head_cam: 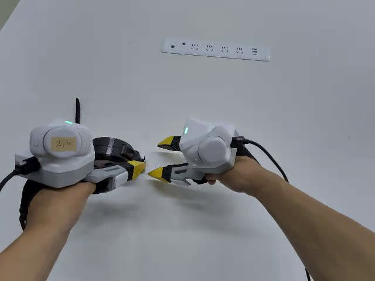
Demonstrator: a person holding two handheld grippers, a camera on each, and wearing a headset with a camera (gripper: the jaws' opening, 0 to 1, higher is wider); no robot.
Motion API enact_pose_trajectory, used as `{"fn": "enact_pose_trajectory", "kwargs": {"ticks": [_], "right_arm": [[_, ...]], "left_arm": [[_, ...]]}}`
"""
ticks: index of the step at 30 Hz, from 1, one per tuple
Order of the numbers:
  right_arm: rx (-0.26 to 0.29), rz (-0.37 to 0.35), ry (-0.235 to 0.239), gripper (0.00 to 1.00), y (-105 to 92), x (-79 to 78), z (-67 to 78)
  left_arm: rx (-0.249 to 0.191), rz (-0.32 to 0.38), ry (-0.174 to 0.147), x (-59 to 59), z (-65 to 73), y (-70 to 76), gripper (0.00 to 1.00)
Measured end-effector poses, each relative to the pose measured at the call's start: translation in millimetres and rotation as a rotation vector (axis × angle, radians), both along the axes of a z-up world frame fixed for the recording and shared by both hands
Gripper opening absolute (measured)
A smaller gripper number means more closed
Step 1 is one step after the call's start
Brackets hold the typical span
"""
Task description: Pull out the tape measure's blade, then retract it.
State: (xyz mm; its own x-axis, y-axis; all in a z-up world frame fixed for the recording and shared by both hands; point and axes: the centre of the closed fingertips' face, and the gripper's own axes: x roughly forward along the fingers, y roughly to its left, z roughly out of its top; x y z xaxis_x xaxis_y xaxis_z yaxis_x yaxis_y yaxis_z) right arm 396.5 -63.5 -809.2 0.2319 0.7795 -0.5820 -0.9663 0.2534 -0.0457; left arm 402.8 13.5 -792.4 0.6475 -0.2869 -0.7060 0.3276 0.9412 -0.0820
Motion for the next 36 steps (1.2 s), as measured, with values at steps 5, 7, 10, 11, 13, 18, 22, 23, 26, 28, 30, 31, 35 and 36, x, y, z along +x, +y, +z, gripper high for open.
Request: {"fn": "enact_pose_trajectory", "kwargs": {"ticks": [5,7,10,11,13,18,22,23,26,28,30,31,35,36], "right_arm": [[0.001,-0.032,0.015,0.48,-12.0,-1.0,1.2],[0.000,-0.045,0.015,0.51,-17.3,-1.4,1.7],[0.007,-0.065,0.028,0.55,-24.1,-3.0,3.9],[0.007,-0.072,0.026,0.57,-26.9,-3.7,4.9],[0.014,-0.084,0.029,0.59,-32.0,-5.0,7.2],[0.021,-0.123,0.047,0.70,-44.7,-9.2,9.3],[0.025,-0.146,0.050,0.72,-54.7,-12.7,11.3],[0.028,-0.157,0.053,0.73,-57.8,-13.9,12.3],[0.038,-0.170,0.054,0.76,-64.0,-16.8,15.6],[0.058,-0.187,0.055,0.79,-70.0,-19.4,20.6],[0.064,-0.200,0.055,0.83,-74.8,-20.9,23.0],[0.069,-0.209,0.054,0.84,-78.6,-21.8,24.3],[0.090,-0.244,0.047,0.90,-89.4,-23.6,29.4],[0.101,-0.260,0.055,0.92,-92.1,-24.7,31.4]], "left_arm": [[-0.002,-0.052,-0.007,-1.9,0.8,-1.6,0.87],[0.006,-0.084,0.000,-4.2,-0.3,-2.4,0.89],[0.004,-0.119,-0.009,-5.8,-0.1,-4.0,0.90],[-0.002,-0.136,-0.012,-6.7,0.1,-5.1,0.91],[-0.012,-0.159,-0.013,-8.5,0.1,-6.0,0.92],[-0.049,-0.214,-0.033,-12.0,3.7,-10.6,0.94],[-0.059,-0.228,-0.048,-12.4,5.6,-9.0,0.96],[-0.061,-0.236,-0.052,-12.9,6.3,-8.6,0.96],[-0.065,-0.250,-0.061,-14.1,8.4,-7.6,0.97],[-0.071,-0.267,-0.071,-15.5,11.2,-7.2,0.98],[-0.064,-0.284,-0.062,-17.4,10.5,-6.9,1.00],[-0.060,-0.294,-0.068,-17.7,11.3,-5.7,1.00],[-0.085,-0.302,-0.095,-17.3,17.5,-4.0,1.00],[-0.089,-0.306,-0.106,-17.3,19.3,-3.6,1.00]]}}
